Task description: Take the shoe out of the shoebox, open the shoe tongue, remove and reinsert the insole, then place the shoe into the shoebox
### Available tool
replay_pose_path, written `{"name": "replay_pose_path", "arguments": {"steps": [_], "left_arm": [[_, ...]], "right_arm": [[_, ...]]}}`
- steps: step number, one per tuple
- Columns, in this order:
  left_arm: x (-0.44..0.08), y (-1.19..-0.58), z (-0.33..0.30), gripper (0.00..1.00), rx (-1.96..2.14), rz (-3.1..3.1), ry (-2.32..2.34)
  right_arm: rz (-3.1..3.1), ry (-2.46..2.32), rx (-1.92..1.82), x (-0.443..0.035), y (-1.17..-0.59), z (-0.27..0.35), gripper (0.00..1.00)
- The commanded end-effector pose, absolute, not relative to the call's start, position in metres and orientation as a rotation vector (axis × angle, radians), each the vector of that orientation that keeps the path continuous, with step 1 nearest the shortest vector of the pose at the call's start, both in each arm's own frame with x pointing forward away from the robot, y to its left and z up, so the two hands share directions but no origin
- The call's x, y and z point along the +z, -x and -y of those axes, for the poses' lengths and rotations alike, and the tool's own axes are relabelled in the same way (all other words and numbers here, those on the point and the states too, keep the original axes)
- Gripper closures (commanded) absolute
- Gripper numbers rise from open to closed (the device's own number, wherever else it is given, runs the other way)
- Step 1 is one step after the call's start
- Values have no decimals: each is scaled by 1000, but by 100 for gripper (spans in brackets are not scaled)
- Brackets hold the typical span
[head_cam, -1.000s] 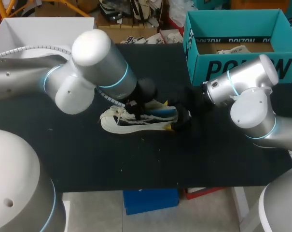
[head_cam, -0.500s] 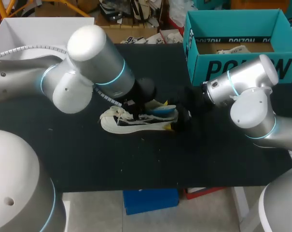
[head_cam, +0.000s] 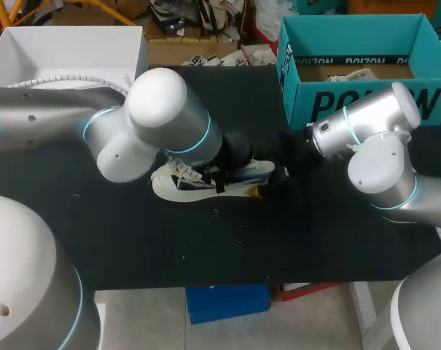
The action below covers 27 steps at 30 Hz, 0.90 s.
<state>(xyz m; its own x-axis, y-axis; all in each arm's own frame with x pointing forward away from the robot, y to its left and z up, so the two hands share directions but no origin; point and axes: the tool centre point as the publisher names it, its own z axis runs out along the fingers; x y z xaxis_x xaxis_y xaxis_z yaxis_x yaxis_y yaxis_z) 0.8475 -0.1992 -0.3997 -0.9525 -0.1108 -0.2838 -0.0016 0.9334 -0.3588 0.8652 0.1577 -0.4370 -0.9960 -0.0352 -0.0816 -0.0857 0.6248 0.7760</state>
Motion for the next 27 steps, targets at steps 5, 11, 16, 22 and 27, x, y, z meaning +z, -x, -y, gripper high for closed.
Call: {"name": "replay_pose_path", "arguments": {"steps": [5, 11, 16, 22, 27], "left_arm": [[-401, -834, 194, 51, -529, -2702, 80], [-401, -838, 201, 53, -548, -2690, 99], [-399, -840, 209, 55, -551, -2668, 83], [-401, -845, 220, 56, -536, -2640, 50], [-400, -847, 228, 58, -549, -2630, 30]], "right_arm": [[-2780, 101, 1330, -441, -866, -159, 100], [-2780, 101, 1330, -441, -866, -159, 100], [-2780, 101, 1330, -441, -866, -159, 100], [-2780, 101, 1330, -441, -866, -159, 100], [-2780, 101, 1330, -441, -866, -159, 100]]}}
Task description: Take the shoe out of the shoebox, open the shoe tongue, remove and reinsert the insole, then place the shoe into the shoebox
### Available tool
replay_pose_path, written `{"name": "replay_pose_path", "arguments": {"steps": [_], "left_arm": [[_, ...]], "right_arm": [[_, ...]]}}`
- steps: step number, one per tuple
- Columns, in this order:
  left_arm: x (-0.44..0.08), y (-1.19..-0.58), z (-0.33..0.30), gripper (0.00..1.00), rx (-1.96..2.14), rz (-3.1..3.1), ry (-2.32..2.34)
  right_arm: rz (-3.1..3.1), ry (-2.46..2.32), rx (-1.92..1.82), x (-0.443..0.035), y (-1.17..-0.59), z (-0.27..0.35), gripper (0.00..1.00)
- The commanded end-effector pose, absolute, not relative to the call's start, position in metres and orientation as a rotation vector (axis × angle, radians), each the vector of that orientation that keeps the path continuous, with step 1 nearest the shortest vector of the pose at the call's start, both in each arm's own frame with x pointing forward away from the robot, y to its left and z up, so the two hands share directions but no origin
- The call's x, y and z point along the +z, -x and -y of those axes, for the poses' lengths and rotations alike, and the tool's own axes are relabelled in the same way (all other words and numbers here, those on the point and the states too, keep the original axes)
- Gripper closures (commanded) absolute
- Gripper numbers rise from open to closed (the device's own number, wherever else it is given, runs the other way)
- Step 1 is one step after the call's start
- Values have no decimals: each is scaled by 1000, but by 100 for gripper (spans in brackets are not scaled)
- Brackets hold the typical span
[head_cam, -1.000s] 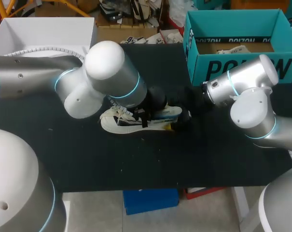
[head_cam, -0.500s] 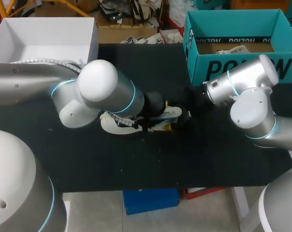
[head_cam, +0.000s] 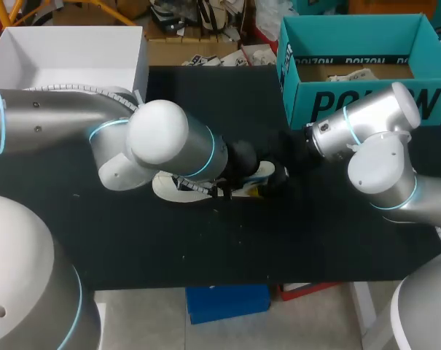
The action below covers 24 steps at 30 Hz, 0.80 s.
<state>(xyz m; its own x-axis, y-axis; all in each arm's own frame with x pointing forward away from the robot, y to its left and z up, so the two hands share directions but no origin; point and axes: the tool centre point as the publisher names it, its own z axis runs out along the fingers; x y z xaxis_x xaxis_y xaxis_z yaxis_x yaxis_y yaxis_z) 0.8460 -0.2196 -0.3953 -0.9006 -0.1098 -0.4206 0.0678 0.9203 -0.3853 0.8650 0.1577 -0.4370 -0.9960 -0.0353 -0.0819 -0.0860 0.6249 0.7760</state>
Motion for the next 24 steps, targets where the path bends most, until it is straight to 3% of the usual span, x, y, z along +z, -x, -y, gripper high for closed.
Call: {"name": "replay_pose_path", "arguments": {"steps": [1, 7, 9, 11, 24], "left_arm": [[-399, -847, 228, 59, -552, -2628, 30], [-398, -848, 229, 62, -558, -2620, 28], [-398, -850, 229, 77, -559, -2620, 33], [-398, -850, 229, 100, -561, -2619, 37], [-365, -828, 199, 100, -708, -2684, 58]], "right_arm": [[-2780, 101, 1330, -441, -866, -159, 100], [-2780, 101, 1330, -441, -866, -159, 100], [-2780, 101, 1330, -441, -866, -159, 100], [-2780, 101, 1330, -441, -866, -159, 100], [-2780, 101, 1330, -441, -866, -159, 100]]}}
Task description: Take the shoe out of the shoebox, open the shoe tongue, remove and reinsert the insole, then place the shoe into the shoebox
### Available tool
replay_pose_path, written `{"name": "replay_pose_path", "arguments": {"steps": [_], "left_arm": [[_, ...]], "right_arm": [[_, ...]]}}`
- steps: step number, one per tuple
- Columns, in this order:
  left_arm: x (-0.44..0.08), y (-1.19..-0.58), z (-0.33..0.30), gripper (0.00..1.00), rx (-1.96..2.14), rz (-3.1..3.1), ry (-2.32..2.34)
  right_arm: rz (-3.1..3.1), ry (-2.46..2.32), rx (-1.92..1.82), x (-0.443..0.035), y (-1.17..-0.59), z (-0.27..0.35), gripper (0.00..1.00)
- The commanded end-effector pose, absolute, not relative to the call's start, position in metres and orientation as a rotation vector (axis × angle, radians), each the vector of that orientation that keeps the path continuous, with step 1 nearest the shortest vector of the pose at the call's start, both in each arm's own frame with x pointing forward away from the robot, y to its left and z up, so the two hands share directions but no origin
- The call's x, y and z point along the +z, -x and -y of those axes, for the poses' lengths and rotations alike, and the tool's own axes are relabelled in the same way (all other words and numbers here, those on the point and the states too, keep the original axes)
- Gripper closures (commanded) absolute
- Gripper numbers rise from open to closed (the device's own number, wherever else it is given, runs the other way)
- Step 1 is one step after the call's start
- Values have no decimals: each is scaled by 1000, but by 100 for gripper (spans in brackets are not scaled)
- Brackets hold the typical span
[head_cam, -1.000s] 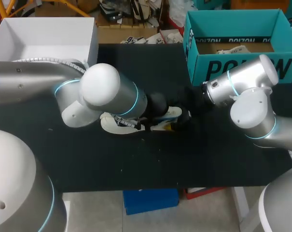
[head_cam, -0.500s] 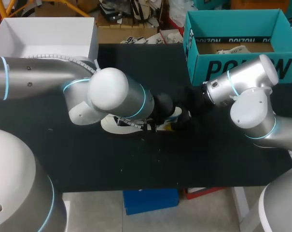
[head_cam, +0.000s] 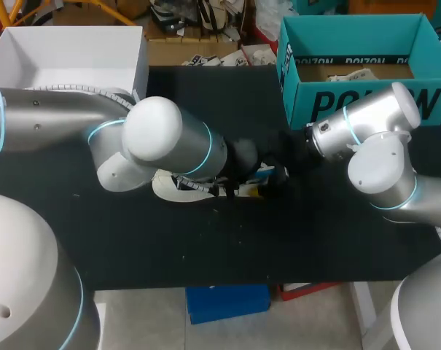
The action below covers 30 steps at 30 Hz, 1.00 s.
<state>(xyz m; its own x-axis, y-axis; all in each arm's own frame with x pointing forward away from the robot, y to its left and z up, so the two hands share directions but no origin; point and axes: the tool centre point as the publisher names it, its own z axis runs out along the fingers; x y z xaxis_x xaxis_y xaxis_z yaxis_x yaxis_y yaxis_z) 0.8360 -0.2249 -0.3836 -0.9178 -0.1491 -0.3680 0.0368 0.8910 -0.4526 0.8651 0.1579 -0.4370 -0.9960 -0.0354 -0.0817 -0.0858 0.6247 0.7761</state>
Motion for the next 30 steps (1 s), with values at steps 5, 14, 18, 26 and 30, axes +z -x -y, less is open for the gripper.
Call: {"name": "replay_pose_path", "arguments": {"steps": [5, 14, 18, 26, 30], "left_arm": [[-343, -818, 192, 100, -817, -2764, 7], [-296, -812, 192, 100, -1096, -2861, -83], [-273, -806, 193, 100, -1221, -2878, -101], [-218, -792, 200, 100, -1523, -2842, -143], [-193, -787, 205, 100, -1675, -2816, -157]], "right_arm": [[-2780, 101, 1330, -441, -866, -159, 100], [-2780, 101, 1330, -441, -866, -159, 100], [-2780, 101, 1330, -441, -866, -159, 100], [-2780, 101, 1330, -441, -866, -159, 100], [-2780, 101, 1330, -441, -866, -159, 100]]}}
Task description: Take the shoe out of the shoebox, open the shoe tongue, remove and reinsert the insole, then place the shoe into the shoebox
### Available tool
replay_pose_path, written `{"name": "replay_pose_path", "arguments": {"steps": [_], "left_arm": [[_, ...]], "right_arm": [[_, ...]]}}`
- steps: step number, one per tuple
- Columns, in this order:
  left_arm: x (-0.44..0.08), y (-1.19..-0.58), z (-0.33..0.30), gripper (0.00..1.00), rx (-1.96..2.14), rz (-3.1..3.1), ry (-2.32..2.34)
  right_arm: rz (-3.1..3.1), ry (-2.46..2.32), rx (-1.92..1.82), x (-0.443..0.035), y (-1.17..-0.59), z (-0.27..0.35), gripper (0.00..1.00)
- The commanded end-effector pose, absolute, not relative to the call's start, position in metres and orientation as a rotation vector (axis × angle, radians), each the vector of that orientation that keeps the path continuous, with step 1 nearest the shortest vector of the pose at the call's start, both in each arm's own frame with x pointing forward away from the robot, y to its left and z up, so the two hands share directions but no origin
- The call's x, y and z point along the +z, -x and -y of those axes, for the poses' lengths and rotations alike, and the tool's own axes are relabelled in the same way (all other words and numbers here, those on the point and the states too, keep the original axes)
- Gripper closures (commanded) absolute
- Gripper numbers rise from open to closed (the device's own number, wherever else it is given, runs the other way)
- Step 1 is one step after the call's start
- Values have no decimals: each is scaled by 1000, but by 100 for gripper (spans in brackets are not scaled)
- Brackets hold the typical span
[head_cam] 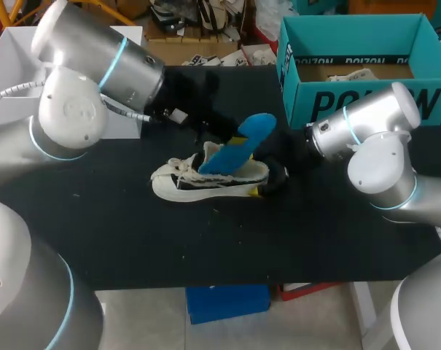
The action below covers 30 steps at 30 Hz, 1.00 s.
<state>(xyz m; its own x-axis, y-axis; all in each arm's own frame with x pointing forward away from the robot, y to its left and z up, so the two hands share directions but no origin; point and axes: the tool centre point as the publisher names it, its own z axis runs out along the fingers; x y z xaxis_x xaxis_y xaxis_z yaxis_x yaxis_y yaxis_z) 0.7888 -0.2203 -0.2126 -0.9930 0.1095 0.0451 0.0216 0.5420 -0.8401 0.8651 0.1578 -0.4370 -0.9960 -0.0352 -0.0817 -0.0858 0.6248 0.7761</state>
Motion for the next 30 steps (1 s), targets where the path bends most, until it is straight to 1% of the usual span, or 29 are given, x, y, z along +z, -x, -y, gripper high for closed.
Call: {"name": "replay_pose_path", "arguments": {"steps": [1, 8, 13, 30], "left_arm": [[-187, -786, 207, 100, 1547, 2559, 146], [-157, -783, 205, 100, 1689, 2309, 128], [-142, -768, 204, 100, 1722, 2202, 162], [-144, -767, 202, 100, 1732, 2173, 124]], "right_arm": [[-2780, 101, 1330, -441, -866, -159, 100], [-2780, 101, 1330, -441, -866, -159, 100], [-2780, 101, 1330, -441, -866, -159, 100], [-2780, 101, 1330, -441, -866, -159, 100]]}}
